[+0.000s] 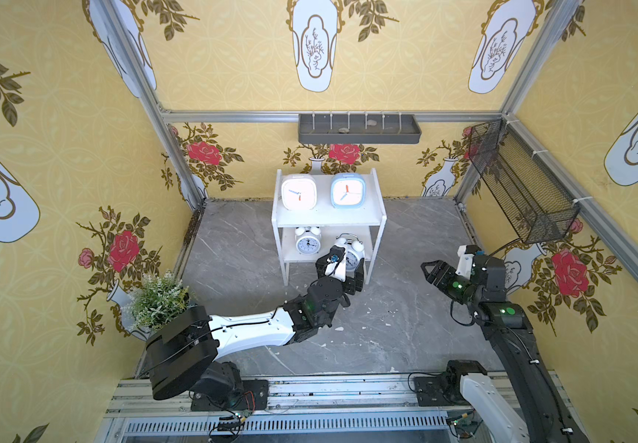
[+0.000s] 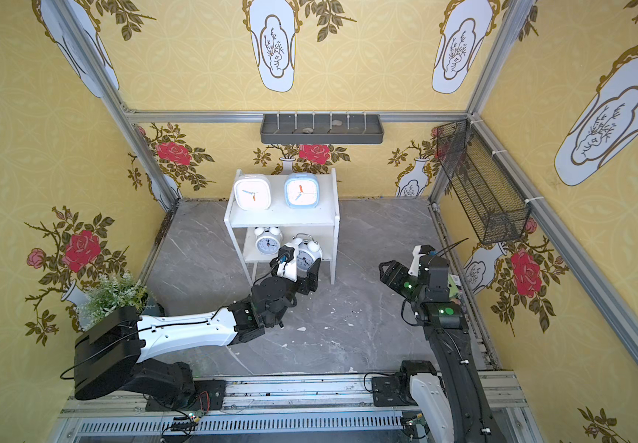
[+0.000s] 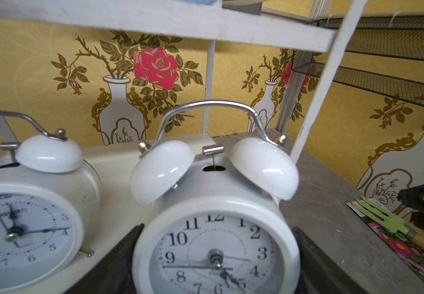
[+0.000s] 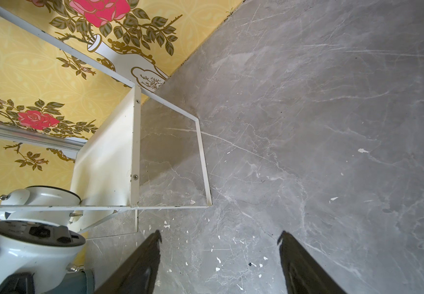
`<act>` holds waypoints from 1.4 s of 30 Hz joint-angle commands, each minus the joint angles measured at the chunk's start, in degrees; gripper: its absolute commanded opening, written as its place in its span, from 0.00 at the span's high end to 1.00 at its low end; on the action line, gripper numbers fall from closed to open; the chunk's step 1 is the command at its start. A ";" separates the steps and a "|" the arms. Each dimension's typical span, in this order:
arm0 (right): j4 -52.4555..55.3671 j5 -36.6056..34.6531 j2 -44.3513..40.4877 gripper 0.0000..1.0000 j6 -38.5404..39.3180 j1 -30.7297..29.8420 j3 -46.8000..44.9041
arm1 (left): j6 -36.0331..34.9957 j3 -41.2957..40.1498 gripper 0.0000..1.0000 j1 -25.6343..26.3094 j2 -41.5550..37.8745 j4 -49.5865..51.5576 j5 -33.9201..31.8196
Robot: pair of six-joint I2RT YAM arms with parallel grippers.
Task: Place the alarm clocks on the shelf by style
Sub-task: Place the alarm on the shelf.
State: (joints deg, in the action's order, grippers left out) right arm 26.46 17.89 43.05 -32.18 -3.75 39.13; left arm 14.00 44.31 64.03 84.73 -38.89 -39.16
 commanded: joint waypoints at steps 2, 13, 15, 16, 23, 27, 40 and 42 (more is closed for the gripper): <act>-2.59 1.56 -0.48 0.24 1.00 0.30 -0.12 | 0.01 2.56 0.53 -0.43 1.39 -1.19 -1.85; -2.09 2.41 -2.38 0.24 0.71 0.67 -0.66 | 3.82 6.14 0.54 -1.80 2.15 6.90 -2.42; -2.34 2.54 -2.93 0.23 0.51 0.66 -1.10 | 3.80 6.05 0.54 -1.89 2.12 6.99 -2.47; -2.59 2.71 -3.10 0.23 0.54 0.67 -1.17 | 3.84 5.89 0.54 -1.90 2.11 6.96 -2.38; -4.53 4.21 -2.43 0.23 0.13 0.76 -2.18 | 0.59 6.90 0.54 -2.05 4.15 4.20 -3.32; -5.69 5.24 -2.27 0.23 -0.04 0.74 -2.73 | -1.36 7.63 0.54 -2.00 5.74 2.74 -3.47; -6.17 6.45 -3.06 0.23 0.00 0.85 -3.17 | -2.81 8.92 0.54 -3.74 7.60 0.40 -1.92; -6.12 6.50 -3.30 0.22 0.03 0.85 -3.18 | -2.83 9.18 0.54 -3.92 7.88 0.31 -1.71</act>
State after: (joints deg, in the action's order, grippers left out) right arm 22.33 24.01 40.03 -31.90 -2.92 36.10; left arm 11.86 52.93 60.31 92.05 -34.35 -41.50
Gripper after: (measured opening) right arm 0.774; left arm 0.859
